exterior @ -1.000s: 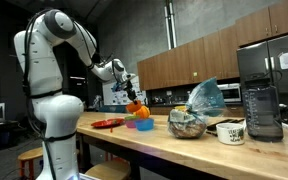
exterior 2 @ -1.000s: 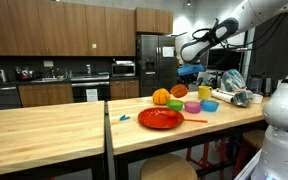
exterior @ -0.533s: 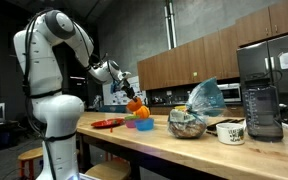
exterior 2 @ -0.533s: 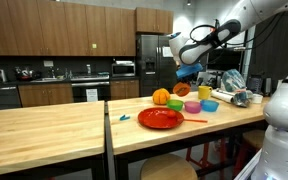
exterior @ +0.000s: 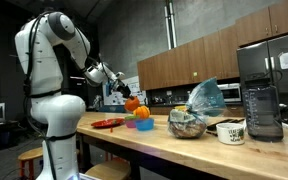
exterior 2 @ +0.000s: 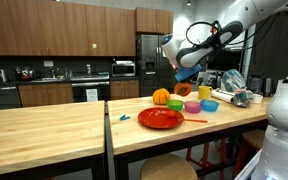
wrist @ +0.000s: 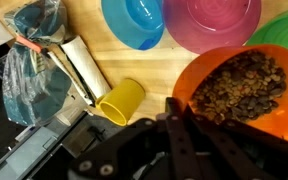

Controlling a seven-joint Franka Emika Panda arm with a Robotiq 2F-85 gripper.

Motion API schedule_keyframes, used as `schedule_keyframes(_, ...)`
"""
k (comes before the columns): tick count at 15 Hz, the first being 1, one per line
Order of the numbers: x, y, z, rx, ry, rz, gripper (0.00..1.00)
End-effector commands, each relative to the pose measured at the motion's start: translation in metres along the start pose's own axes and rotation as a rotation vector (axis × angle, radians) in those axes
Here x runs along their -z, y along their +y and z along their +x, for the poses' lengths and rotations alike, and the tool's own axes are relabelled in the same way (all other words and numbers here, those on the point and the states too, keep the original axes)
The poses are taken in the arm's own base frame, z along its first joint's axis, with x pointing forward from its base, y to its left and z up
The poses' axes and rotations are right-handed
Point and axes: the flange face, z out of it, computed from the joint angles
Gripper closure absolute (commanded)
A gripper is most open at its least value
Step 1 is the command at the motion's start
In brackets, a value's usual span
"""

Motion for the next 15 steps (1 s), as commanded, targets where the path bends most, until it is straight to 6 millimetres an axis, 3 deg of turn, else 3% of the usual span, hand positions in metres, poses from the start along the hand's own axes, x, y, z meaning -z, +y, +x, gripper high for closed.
schedule_keyframes(1,0.012,-0.01,-0.002,0.022,0.055,-0.064,0.99)
schedule_keyframes(6,0.017,-0.036,-0.007,0.091,0.149,-0.145,0.99)
schedule_keyframes(15,0.008,-0.072,-0.012,0.179,0.255,-0.244,0.99)
